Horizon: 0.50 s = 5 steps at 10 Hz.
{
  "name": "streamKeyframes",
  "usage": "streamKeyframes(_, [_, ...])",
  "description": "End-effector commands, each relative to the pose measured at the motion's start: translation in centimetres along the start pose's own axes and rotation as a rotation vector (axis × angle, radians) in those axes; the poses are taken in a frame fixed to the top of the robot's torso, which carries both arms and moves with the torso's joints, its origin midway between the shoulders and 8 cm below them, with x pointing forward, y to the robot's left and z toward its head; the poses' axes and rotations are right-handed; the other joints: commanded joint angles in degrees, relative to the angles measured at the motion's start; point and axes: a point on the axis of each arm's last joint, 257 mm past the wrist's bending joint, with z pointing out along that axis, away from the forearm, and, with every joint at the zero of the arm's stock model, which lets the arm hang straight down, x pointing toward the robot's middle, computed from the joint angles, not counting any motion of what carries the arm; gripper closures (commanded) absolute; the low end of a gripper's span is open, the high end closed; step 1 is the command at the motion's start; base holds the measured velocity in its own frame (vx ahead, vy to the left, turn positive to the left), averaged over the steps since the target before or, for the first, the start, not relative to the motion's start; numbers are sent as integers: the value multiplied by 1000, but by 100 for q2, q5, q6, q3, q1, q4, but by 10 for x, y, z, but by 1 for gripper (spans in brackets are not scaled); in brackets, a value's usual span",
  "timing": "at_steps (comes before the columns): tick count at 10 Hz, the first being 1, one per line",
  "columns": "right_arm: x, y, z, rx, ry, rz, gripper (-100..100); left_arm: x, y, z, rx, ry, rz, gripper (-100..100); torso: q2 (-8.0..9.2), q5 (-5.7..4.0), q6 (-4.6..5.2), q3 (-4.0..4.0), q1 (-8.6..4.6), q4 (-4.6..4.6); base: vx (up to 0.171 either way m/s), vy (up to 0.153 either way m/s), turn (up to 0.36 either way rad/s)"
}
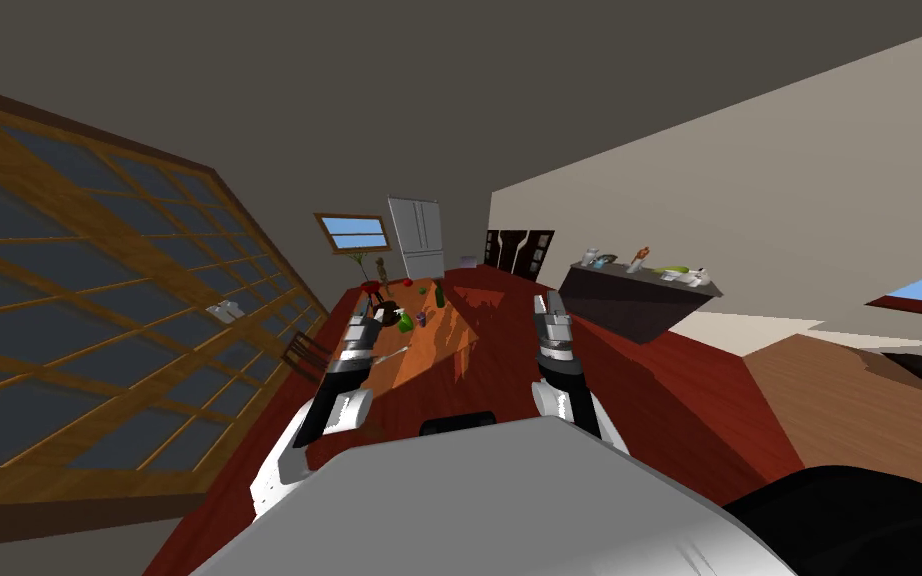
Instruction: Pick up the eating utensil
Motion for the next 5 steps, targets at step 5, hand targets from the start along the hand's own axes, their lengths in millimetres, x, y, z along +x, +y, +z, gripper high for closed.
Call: streamKeyframes(5, [0, 0, 0, 0, 0, 0, 0, -19, 71, 1, -171, -6, 5, -100, -3, 1, 1, -2, 6, -1, -34, -37, -133])
